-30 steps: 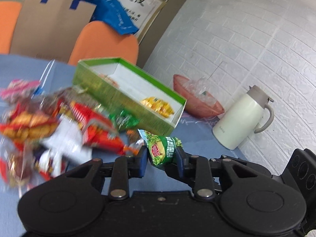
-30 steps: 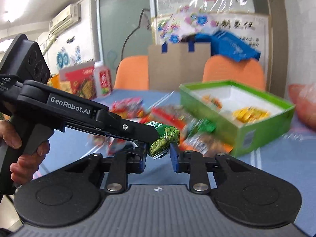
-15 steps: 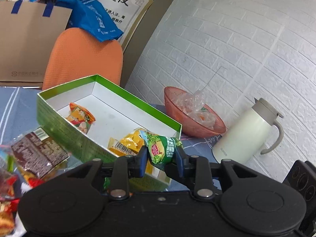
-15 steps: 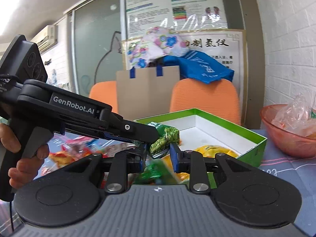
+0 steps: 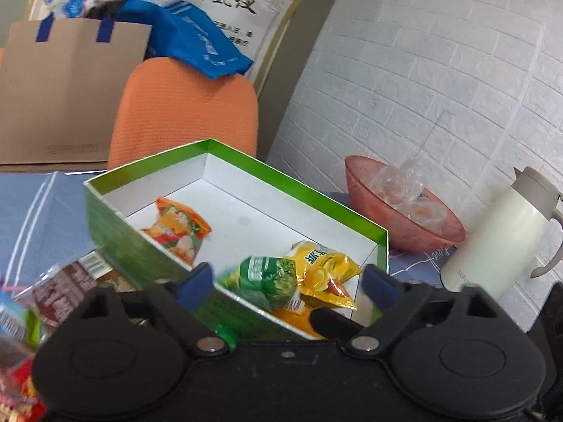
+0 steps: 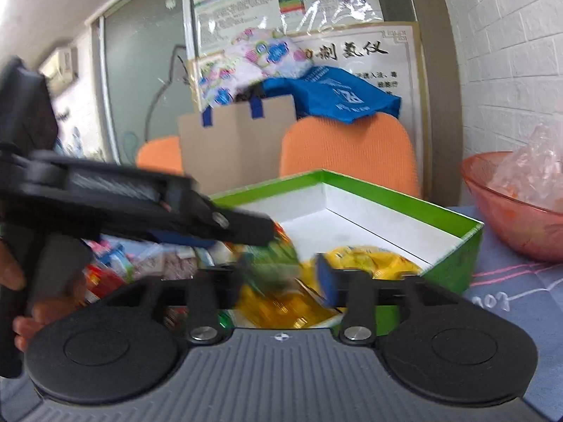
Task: Organize snacks
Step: 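Place the green pea packet into the green box and release, then grasp the red snack packet with both grippers and lift it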
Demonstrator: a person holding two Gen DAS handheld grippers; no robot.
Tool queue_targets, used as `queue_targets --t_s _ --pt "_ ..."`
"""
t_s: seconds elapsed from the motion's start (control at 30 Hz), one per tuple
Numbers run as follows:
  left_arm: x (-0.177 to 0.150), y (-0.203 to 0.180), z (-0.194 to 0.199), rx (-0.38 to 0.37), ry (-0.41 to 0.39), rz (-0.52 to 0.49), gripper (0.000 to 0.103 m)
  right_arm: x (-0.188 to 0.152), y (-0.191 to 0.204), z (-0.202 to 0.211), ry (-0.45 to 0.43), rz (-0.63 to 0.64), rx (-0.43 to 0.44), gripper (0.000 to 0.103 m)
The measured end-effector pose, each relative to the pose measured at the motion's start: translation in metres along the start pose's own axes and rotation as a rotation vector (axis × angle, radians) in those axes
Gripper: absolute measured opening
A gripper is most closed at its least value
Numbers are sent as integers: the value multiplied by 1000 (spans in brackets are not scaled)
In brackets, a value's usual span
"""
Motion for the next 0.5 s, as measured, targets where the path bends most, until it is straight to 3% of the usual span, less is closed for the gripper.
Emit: queue_targets --t_s 0.13,0.27,0.5 --pt "4 -4 39 -23 -52 -13 103 8 7 28 -50 29 -20 103" --pt "2 -2 93 -20 -127 41 103 11 27 61 -81 -9 25 103" --pt "-41 23 171 79 -153 109 103 -7 72 94 -61 -43 119 103"
Point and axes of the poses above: each gripper's, at about its wrist camera, not at the fingertips, and z roughly against the way its jaws point, y to its left, x to its top, the point moved 10 cm from there along -z, roughly the way its jaws point, and after that the axes turned 8 degrees about -y, right-handed, at the moved point
